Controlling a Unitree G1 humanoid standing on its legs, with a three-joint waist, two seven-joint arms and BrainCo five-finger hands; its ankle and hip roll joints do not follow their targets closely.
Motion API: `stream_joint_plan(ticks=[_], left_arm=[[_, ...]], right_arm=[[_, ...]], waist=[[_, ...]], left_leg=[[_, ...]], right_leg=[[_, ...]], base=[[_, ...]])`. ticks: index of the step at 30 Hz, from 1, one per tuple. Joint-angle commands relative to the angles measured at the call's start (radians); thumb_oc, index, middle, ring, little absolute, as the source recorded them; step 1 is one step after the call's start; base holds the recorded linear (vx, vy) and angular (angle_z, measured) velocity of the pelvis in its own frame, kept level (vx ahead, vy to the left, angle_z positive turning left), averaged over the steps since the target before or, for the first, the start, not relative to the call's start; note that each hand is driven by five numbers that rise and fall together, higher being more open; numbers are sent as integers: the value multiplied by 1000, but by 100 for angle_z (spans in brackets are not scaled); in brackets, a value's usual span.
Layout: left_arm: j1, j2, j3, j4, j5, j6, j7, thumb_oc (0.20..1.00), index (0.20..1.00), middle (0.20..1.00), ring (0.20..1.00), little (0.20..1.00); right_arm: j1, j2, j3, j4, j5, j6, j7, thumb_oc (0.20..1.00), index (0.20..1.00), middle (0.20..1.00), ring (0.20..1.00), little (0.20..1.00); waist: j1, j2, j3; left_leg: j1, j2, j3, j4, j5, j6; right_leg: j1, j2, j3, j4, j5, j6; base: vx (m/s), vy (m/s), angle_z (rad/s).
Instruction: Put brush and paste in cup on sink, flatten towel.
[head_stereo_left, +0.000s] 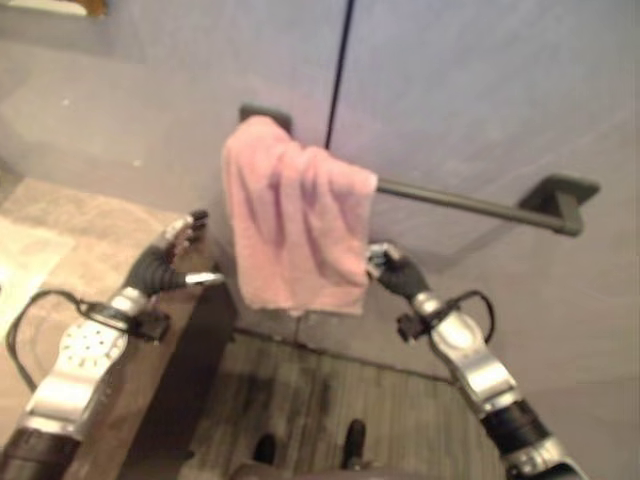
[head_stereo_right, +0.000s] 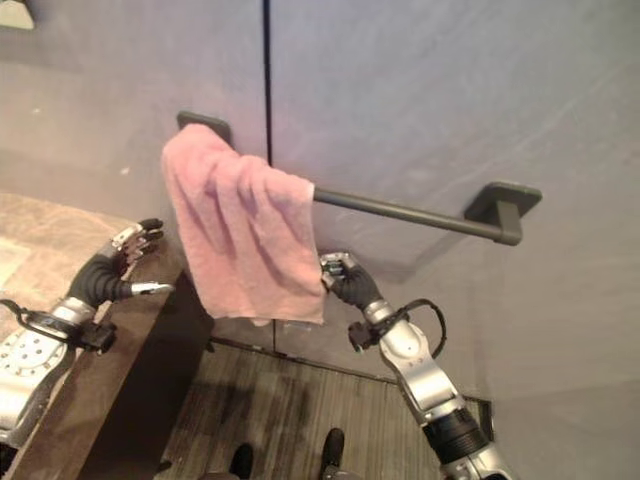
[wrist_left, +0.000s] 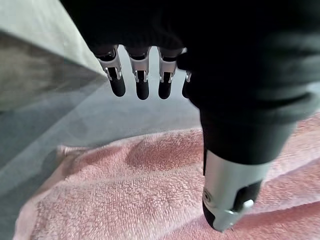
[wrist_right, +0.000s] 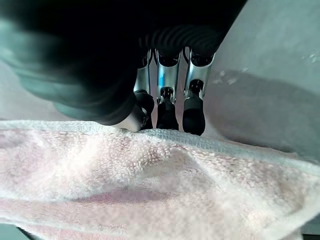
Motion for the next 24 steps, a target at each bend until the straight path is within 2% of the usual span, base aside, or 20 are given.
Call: stream_joint_plan(ticks=[1, 3, 7, 10, 15, 24], left_arm=[[-92, -12, -8, 10, -48, -50, 25, 1000, 1000, 1000, 1000, 1000], [-92, -28, 6, 21, -68, -55, 29, 1000, 1000, 1000, 1000, 1000], [-104, -52, -8, 19, -97, -57, 35, 1000, 1000, 1000, 1000, 1000], [-101, -63, 1, 11, -120, -60, 28, 1000, 1000, 1000, 1000, 1000], [-124, -96, -8, -23, -161, -62, 33, 1000, 1000, 1000, 1000, 1000], [-183, -85, 8, -103, -193, -74, 42, 1000, 1000, 1000, 1000, 1000]], right_arm=[[-73, 17, -40, -99, 36, -87, -36, 200, 200, 200, 200, 200], [-64, 10, -65, -168, 44, -106, -16, 200, 200, 200, 200, 200], [-87, 29, -43, -99, 29, -99, -55, 200, 200, 200, 200, 200], [-67, 24, -51, -147, 55, -102, -23, 200, 200, 200, 200, 200], [-48, 46, -57, -147, 71, -109, -32, 200, 200, 200, 200, 200], [-28, 28, -49, -141, 56, -90, -15, 200, 200, 200, 200, 200]], waist=[[18, 54, 0], [13, 52, 0], [17, 52, -2], [14, 49, -3], [12, 47, -7], [8, 49, -12]], left_leg=[[22, -26, 11, -72, -22, 117], [20, -25, 14, -72, -22, 117], [19, -25, 14, -72, -21, 116], [17, -24, 18, -72, -22, 116], [16, -26, 14, -72, -23, 117], [15, -28, 18, -72, -25, 117]], right_leg=[[93, -29, -63, -2, 0, 90], [89, -28, -62, -2, -3, 89], [89, -28, -62, -2, -10, 87], [87, -27, -61, -2, -13, 87], [91, -29, -69, -2, -23, 84], [89, -33, -70, -2, -28, 82]], base=[[0, 0, 0], [3, 0, -2], [3, 0, -5], [3, 1, -1], [2, 2, -2], [1, 3, 0]])
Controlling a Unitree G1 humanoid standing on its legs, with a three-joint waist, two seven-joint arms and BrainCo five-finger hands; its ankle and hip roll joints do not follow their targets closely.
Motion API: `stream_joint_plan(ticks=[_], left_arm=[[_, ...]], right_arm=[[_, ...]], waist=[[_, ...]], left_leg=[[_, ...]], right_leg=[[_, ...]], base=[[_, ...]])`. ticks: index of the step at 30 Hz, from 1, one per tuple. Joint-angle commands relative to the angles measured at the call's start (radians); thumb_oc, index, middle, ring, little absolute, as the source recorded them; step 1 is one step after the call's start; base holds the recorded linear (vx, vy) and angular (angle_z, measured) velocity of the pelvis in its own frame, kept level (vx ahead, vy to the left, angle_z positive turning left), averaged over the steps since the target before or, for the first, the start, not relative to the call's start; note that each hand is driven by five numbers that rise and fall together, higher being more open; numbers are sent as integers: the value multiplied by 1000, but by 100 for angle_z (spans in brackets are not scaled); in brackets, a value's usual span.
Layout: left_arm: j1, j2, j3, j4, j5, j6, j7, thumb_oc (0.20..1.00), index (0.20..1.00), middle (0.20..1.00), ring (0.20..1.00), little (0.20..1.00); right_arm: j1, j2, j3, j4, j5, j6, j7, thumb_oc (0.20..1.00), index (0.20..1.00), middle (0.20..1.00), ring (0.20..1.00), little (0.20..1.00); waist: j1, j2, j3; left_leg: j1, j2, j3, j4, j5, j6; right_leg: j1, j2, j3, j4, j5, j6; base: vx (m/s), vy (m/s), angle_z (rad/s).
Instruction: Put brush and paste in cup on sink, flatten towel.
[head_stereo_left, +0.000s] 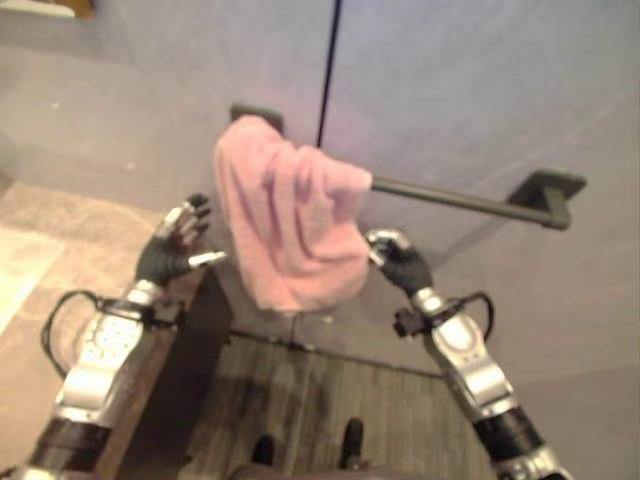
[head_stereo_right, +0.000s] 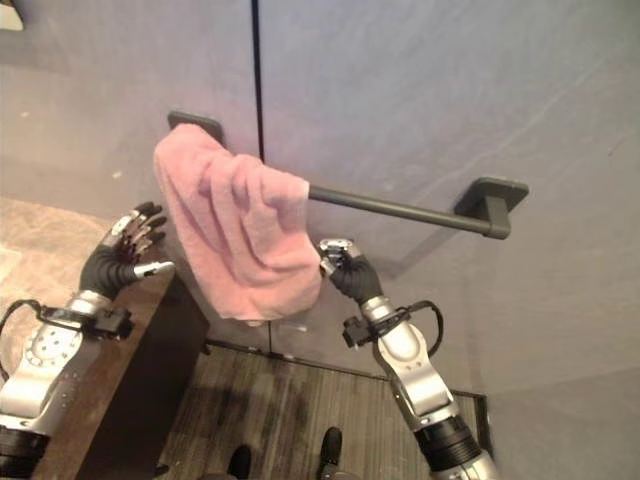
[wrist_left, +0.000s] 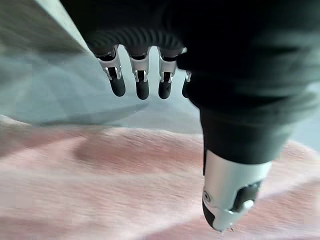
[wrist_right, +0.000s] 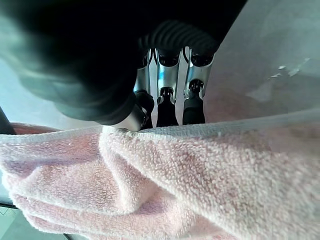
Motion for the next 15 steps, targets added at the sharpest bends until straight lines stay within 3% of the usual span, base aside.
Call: stream_joint_plan(ticks=[1, 7, 15], left_arm=[[-93, 7, 24, -47, -34, -68, 8, 1000, 1000, 1000, 1000, 1000], [-59, 30, 72, -123, -77, -74, -14, 1000, 1000, 1000, 1000, 1000], [-79, 58, 13, -112, -86, -56, -34, 1000, 1000, 1000, 1000, 1000]], right_arm=[[-50, -21, -38, -79, 21, -42, 5, 200, 200, 200, 200, 200], [-33, -32, -49, -75, 16, -37, 22, 200, 200, 200, 200, 200], [-36, -35, -41, -71, 9, -32, 28, 200, 200, 200, 200, 200]], waist=[[9, 59, -1], [19, 56, 0], [19, 50, -2]], left_leg=[[21, -29, 5, -73, -25, 117], [17, -31, 1, -73, -25, 117], [9, -32, -5, -73, -22, 115]], right_leg=[[101, -32, -83, -2, -34, 84], [99, -34, -87, -2, -36, 84], [97, -35, -96, -2, -36, 86]], base=[[0, 0, 0], [3, 5, 1], [0, 0, 0]])
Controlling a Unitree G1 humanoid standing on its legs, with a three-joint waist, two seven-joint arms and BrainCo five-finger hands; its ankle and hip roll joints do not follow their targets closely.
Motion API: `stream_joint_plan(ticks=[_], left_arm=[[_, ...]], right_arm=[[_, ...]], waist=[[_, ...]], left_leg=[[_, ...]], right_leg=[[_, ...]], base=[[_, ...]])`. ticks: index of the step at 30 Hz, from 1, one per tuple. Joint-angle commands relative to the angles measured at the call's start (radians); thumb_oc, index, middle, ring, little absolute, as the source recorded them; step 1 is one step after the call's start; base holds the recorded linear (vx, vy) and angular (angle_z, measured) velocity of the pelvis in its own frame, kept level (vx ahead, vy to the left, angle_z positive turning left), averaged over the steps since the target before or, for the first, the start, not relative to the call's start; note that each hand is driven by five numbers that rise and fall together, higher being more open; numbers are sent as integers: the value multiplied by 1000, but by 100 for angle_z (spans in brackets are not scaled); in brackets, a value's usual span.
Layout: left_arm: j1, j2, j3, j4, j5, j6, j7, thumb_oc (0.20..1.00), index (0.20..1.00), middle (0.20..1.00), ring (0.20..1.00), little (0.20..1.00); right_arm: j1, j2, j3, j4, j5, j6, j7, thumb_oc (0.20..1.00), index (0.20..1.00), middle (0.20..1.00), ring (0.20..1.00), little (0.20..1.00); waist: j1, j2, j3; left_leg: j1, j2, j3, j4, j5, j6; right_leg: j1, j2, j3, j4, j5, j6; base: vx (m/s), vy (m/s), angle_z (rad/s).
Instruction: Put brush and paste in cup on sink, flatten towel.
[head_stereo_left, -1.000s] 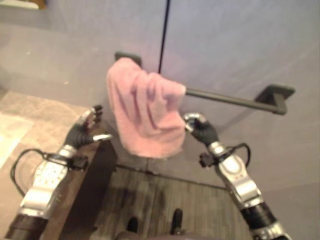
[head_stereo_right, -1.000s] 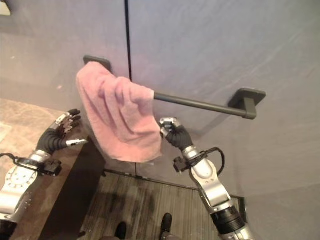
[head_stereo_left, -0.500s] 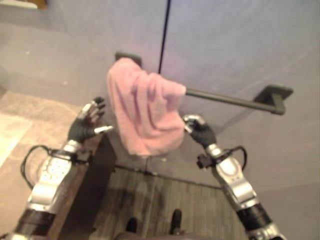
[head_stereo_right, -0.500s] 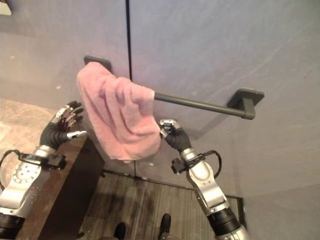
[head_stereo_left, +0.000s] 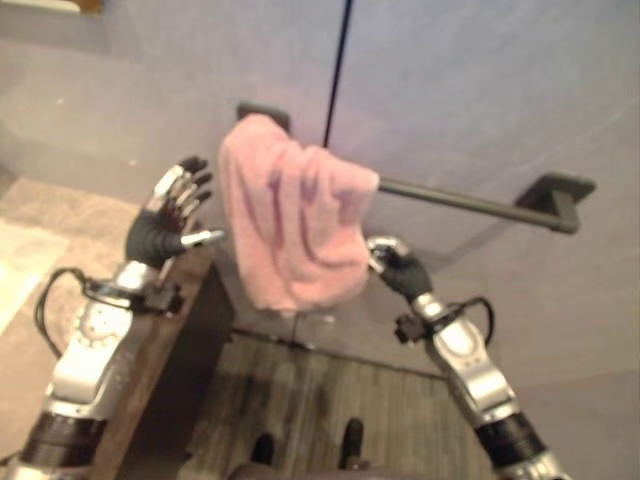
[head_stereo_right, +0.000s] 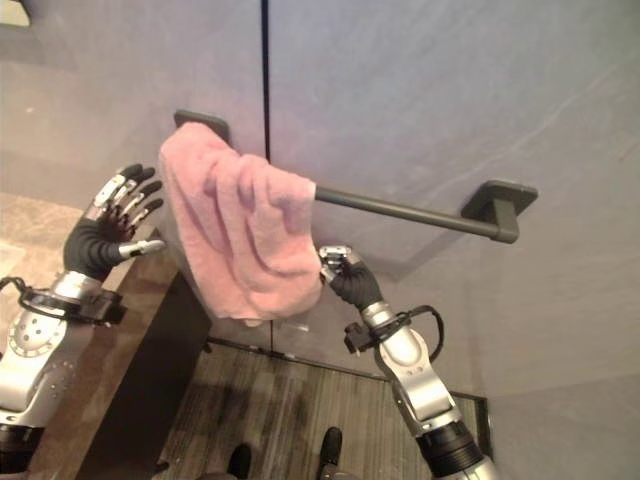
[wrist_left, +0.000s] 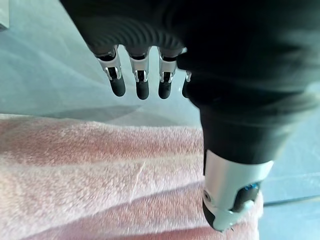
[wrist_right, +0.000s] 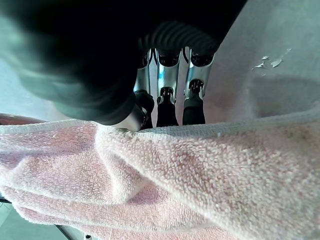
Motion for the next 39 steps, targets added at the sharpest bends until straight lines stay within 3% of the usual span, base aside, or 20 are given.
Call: stream_joint_plan(ticks=[1, 12, 13, 14, 23, 29, 30, 33, 36, 39], left_arm=[[-65, 31, -19, -48, -29, -53, -9, 1000, 1000, 1000, 1000, 1000], [-152, 9, -82, 25, -19, -44, 8, 1000, 1000, 1000, 1000, 1000], [-157, 5, -85, 30, -20, -43, 8, 915, 915, 915, 915, 915], [-161, 1, -90, 34, -23, -43, 7, 213, 213, 213, 213, 213], [-148, -36, -76, 75, -29, -37, 19, 200, 200, 200, 200, 200], [-79, -41, 37, 3, 7, -52, 46, 200, 200, 200, 200, 200], [-44, -89, 70, -29, -27, -68, 52, 200, 200, 200, 200, 200], [21, -169, 23, -14, -40, -46, 36, 200, 200, 200, 200, 200], [48, -168, -38, 47, 36, 8, 13, 200, 200, 200, 200, 200], [43, -160, -50, 36, 51, 21, 6, 200, 200, 200, 200, 200]], right_arm=[[-52, -29, -41, -71, 13, -36, 6, 200, 200, 200, 200, 200], [-59, -31, -32, -59, 14, -29, 9, 200, 200, 200, 200, 200], [-60, -33, -33, -58, 14, -28, 11, 200, 200, 200, 200, 200], [-61, -34, -33, -57, 14, -27, 12, 200, 200, 200, 200, 200], [-58, -36, -45, -35, 5, -22, 9, 200, 200, 200, 200, 200], [-67, -31, -96, -104, 8, -36, 4, 200, 200, 200, 200, 200], [-61, -20, -118, -142, 18, -50, 11, 200, 200, 200, 200, 200], [-49, -7, -96, -69, 4, -41, 0, 200, 200, 200, 200, 200], [-30, -27, -67, 72, -66, 13, -5, 200, 200, 200, 200, 200], [-30, -36, -89, 56, -43, 19, -7, 200, 200, 200, 200, 200]], waist=[[16, 53, 0], [-6, 49, 2], [-8, 49, 2], [-9, 50, 1], [-10, 53, 3], [0, 63, 3], [2, 63, -1], [6, 69, -7], [15, 82, -17], [15, 88, -21]], left_leg=[[20, -31, 4, -74, -22, 115], [4, -30, 17, -74, -21, 117], [2, -31, 19, -74, -21, 117], [0, -31, 20, -74, -21, 118], [25, -21, 16, -74, -32, 118], [97, -4, 14, -74, -51, 115], [108, 0, 15, -74, -55, 114], [121, 3, 19, -74, -58, 113], [141, 8, 18, -74, -60, 110], [149, 10, 13, -74, -60, 109]], right_leg=[[102, -33, -87, -2, -36, 86], [80, -31, -73, -2, -26, 88], [77, -31, -72, -2, -25, 89], [75, -31, -70, -2, -25, 88], [102, -20, -68, -2, -45, 80], [173, -6, -67, -2, -69, 69], [183, -6, -71, -2, -74, 67], [196, -4, -71, -2, -84, 62], [221, 0, -74, -2, -102, 58], [232, 0, -79, -2, -109, 57]], base=[[12, 16, 4], [4, 7, 1], [0, 0, 0], [30, 16, -4], [44, -13, -4], [78, -49, -4], [55, -57, -1], [22, -44, 1], [5, -46, -2], [7, -36, 0]])
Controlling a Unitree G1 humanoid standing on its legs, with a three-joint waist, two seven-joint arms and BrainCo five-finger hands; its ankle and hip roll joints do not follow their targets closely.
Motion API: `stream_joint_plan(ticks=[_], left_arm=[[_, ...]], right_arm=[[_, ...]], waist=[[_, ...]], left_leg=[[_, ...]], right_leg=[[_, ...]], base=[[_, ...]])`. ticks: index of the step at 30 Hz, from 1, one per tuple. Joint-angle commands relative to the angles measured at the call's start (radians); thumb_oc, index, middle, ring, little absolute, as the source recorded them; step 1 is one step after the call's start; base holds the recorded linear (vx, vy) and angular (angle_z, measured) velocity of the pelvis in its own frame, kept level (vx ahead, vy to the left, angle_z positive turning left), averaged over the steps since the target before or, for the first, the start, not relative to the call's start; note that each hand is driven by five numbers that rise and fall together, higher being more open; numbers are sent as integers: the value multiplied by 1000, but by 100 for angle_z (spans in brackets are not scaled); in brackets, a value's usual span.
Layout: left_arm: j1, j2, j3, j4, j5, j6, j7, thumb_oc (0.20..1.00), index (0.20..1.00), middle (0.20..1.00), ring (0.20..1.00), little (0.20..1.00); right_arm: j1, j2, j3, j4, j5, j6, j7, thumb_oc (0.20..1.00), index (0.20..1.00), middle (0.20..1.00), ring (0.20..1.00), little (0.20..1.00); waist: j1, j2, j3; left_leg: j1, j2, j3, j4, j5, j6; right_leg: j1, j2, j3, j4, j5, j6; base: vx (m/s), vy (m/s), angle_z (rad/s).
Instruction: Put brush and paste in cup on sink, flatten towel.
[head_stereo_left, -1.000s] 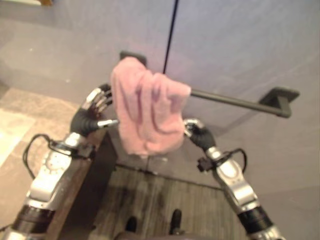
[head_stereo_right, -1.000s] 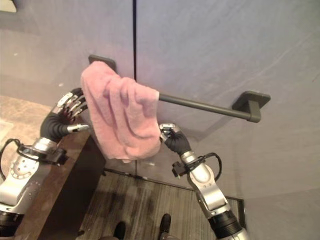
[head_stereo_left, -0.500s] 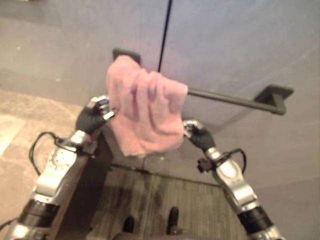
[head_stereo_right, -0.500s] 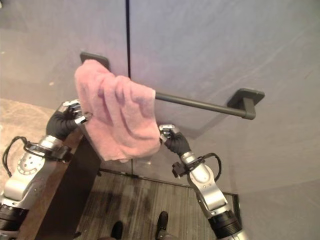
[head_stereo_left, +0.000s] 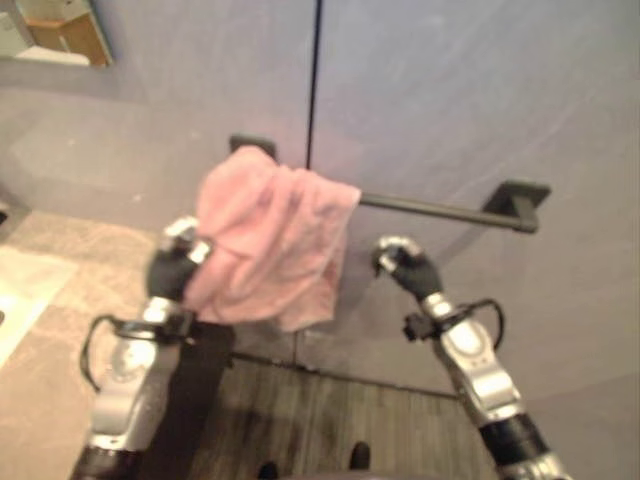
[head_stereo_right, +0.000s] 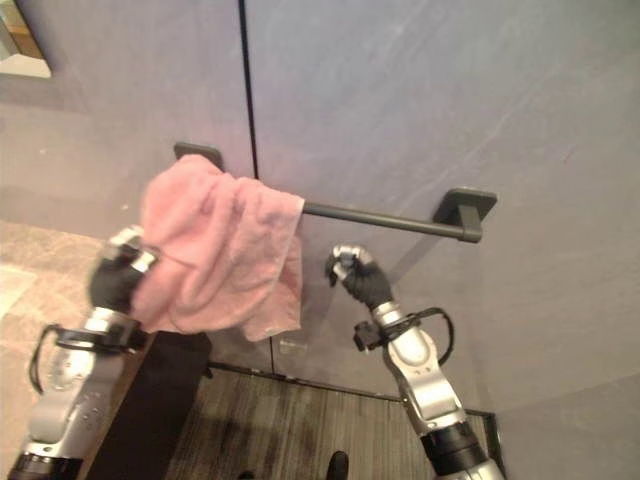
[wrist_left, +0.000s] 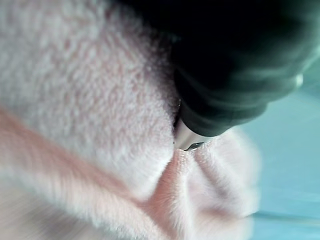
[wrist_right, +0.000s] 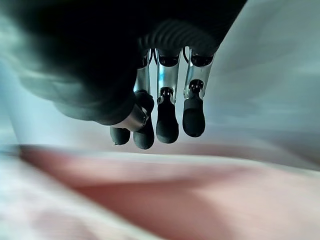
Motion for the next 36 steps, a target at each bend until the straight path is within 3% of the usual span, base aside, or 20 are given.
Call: stream_joint_plan(ticks=[1, 8, 13, 17, 19, 21, 32, 34, 35, 36], left_arm=[[-86, 74, 34, -70, 37, -18, -27, 200, 200, 200, 200, 200], [-127, 75, 78, -243, 61, -44, 11, 200, 200, 200, 200, 200], [-156, 12, 25, -252, 15, -64, 20, 200, 200, 200, 200, 200], [-93, -39, -45, -125, 1, -29, -2, 200, 200, 200, 200, 200], [-56, -86, -120, 69, -19, 11, -18, 200, 200, 200, 200, 200], [-49, -104, -145, 145, -16, 28, -10, 200, 200, 200, 200, 200], [-143, -43, -80, -50, -35, 15, 39, 200, 200, 200, 200, 200], [-162, -35, -66, -94, -31, 9, 42, 200, 200, 200, 200, 200], [-173, -33, -54, -122, -22, 1, 41, 200, 200, 200, 200, 200], [-174, -33, -48, -126, -12, -1, 43, 200, 200, 200, 200, 200]], right_arm=[[-64, -31, -92, -216, 20, -62, -9, 200, 200, 200, 200, 200], [-116, 1, -138, -347, 75, -100, -22, 200, 200, 200, 200, 200], [-116, 24, -95, -314, 98, -103, -26, 200, 200, 200, 200, 200], [-61, 21, -40, -190, 85, -63, -1, 200, 200, 200, 200, 200], [-26, 26, -4, -69, 93, -34, 3, 200, 200, 200, 200, 200], [-24, 33, 4, -24, 118, -26, -2, 200, 200, 200, 200, 200], [-192, 29, -9, -142, 255, -45, -18, 200, 200, 200, 200, 200], [-206, 28, -21, -179, 268, -48, -17, 291, 291, 291, 291, 291], [-202, 30, -29, -203, 270, -54, -15, 385, 385, 385, 385, 385], [-196, 29, -30, -210, 266, -51, -15, 407, 407, 407, 407, 407]], waist=[[8, 40, 10], [8, 51, 1], [2, 57, 4], [-4, 64, 10], [-5, 68, 9], [-3, 71, 8], [8, 83, -14], [7, 83, -15], [5, 81, -15], [4, 81, -15]], left_leg=[[52, -13, -5, -24, -70, 104], [70, -8, -4, -24, -79, 103], [89, -4, 4, -24, -84, 101], [101, 4, 14, -24, -81, 99], [107, 7, 17, -21, -78, 97], [106, 8, 13, -13, -79, 94], [96, 14, 23, -24, -60, 83], [92, 14, 23, -24, -60, 82], [89, 14, 24, -24, -62, 81], [90, 14, 24, -24, -62, 81]], right_leg=[[169, -18, -77, -1, -105, 59], [187, -12, -74, -1, -140, 45], [196, -5, -60, 12, -159, 34], [197, 1, -50, 33, -178, 28], [208, 5, -51, 24, -180, 25], [219, 8, -56, 12, -178, 23], [201, 12, -51, -1, -167, 18], [197, 12, -49, -1, -165, 16], [195, 13, -49, -1, -165, 15], [195, 12, -49, -1, -165, 15]], base=[[0, 0, 0], [-4, -44, 0], [-15, -45, 0], [-32, -59, -5], [-33, -80, -6], [-34, -68, -5], [-28, -17, -1], [-16, -8, 3], [0, 0, 0], [0, 0, 0]])
